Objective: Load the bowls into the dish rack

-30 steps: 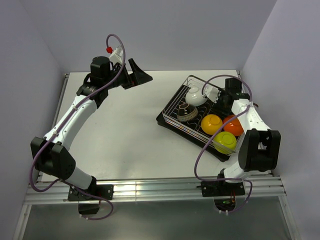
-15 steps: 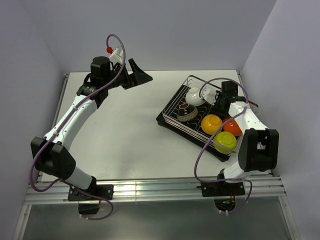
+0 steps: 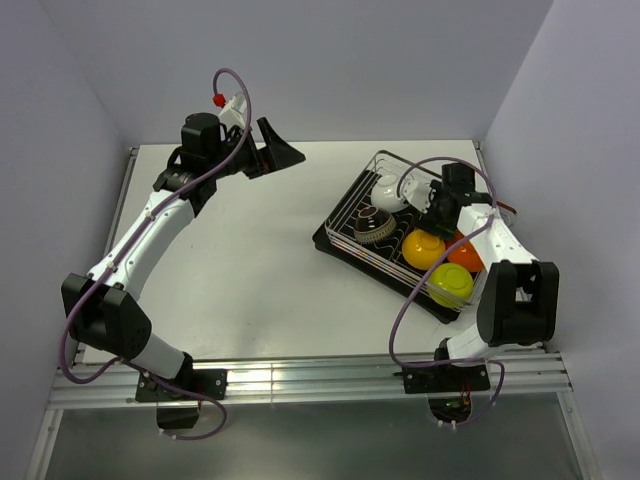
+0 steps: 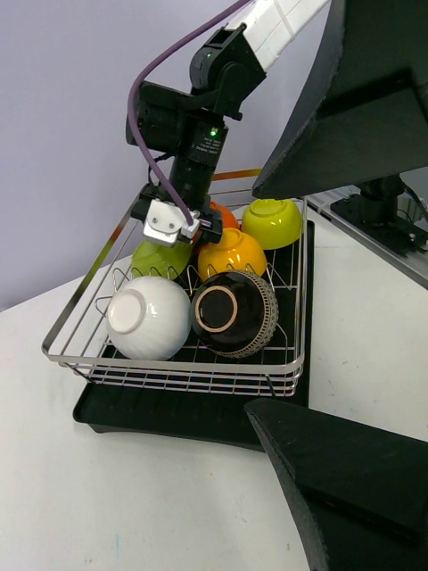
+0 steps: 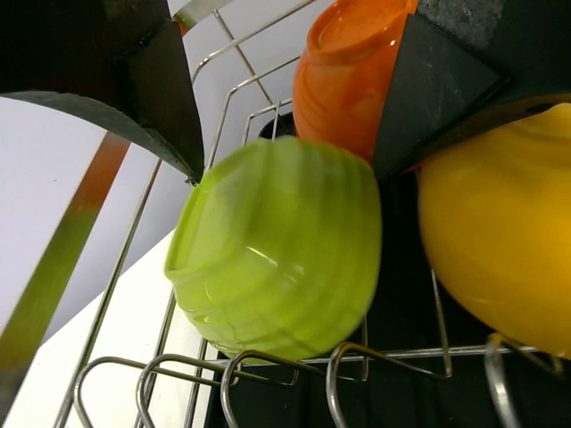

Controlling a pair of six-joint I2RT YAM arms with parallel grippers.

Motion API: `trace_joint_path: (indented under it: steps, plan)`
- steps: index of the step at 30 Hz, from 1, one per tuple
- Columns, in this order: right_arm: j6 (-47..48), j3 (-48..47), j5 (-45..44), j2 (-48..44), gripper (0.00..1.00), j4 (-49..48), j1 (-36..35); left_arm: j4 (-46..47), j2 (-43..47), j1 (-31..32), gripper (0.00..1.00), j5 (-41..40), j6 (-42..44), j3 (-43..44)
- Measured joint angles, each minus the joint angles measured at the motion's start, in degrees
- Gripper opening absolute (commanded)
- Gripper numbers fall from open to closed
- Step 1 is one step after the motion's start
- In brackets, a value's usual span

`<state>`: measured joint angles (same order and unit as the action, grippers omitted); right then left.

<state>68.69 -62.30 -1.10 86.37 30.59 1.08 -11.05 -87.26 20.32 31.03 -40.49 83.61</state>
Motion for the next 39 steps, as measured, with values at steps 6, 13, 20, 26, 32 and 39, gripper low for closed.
trace_joint_path:
  steps: [6,13,20,26,32,39]
  plan:
    - [-0.44,-1.31,1.97,-1.70,0.84,2.40,-0.11,0.00,0.00,0.00,0.99,0.00,0.00,0.00]
    - [-3.50,-7.74,5.81,-2.58,0.65,6.71,0.09,0.02,0.00,0.00,0.99,0.00,0.46,0.00]
    - [-13.77,-25.55,13.66,0.17,0.64,13.27,4.24,-0.24,0.00,-0.28,0.99,0.00,1.73,0.00]
    - [-26.01,-37.20,22.97,2.56,0.73,20.15,10.10,-5.14,-0.98,-2.36,1.00,0.28,6.71,3.13]
    - [-40.33,-38.34,32.98,2.05,0.80,24.72,11.96,-11.65,-3.91,-8.55,0.99,1.77,13.07,7.69]
    - [-54.60,-27.19,41.44,-3.87,0.99,24.15,11.98,-21.70,-5.81,-16.59,0.99,1.62,21.42,8.55]
